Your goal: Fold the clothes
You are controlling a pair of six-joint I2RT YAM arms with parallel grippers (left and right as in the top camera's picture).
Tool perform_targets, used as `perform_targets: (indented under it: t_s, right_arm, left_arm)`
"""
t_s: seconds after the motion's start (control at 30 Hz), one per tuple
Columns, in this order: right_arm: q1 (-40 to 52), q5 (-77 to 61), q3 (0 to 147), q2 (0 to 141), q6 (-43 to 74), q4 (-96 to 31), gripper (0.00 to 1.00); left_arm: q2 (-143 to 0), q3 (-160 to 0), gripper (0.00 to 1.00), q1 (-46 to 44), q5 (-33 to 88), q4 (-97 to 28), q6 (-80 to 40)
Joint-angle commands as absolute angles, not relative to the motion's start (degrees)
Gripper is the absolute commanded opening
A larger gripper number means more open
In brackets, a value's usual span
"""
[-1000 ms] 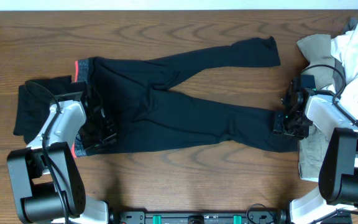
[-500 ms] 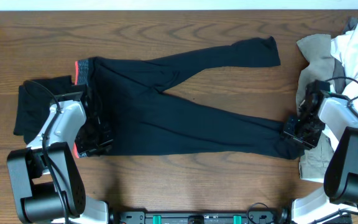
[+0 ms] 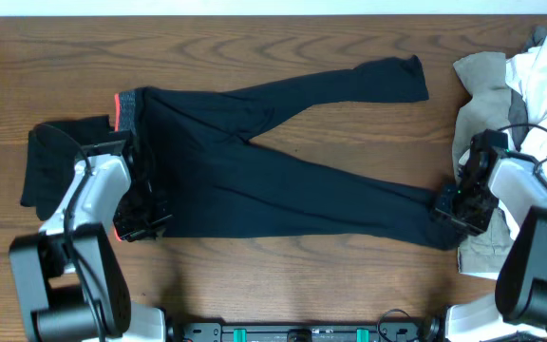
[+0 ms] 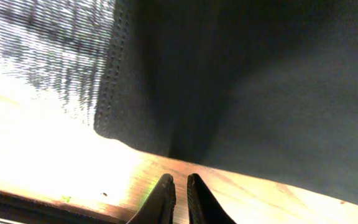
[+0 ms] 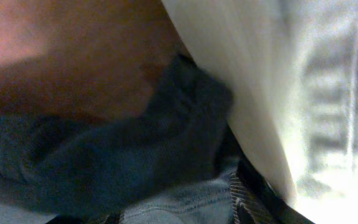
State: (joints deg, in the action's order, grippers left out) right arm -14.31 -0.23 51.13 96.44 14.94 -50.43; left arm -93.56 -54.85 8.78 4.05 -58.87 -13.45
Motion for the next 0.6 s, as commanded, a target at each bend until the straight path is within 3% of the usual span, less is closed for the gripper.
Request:
perform_targets:
  t_s: [0.0,0.1,0.17,0.23,0.57]
  right_arm:
    - [-14.9,-2.0,52.0,88.5,11.1,-49.9,0.57]
    - [-14.9,-7.4,53.7,81.7,7.8,-46.9,0.63]
    - [-14.9,-10.0,54.3,78.3,6.7,-43.6,0.67]
    - [-14.5,-10.6,54.4,75.7,6.7,-39.0,0.72]
    - [-10.2,-11.3,54.4,83.6,0.2,-19.0,0.76]
  left_arm:
    - [-87.1,-55.2,0.11,8.7,3.4,-57.5,-13.4]
    - [-81.5,-55.3,0.17,8.6,4.1,-53.0,-13.4]
    - [-78.4,-55.3,0.42,8.6,4.9,-48.6,-13.4]
    - [-76.5,-55.3,0.51,8.5,5.4,-43.0,-13.4]
    - [-83.6,-55.3,0.52,3.9,7.7,-25.6,-10.7]
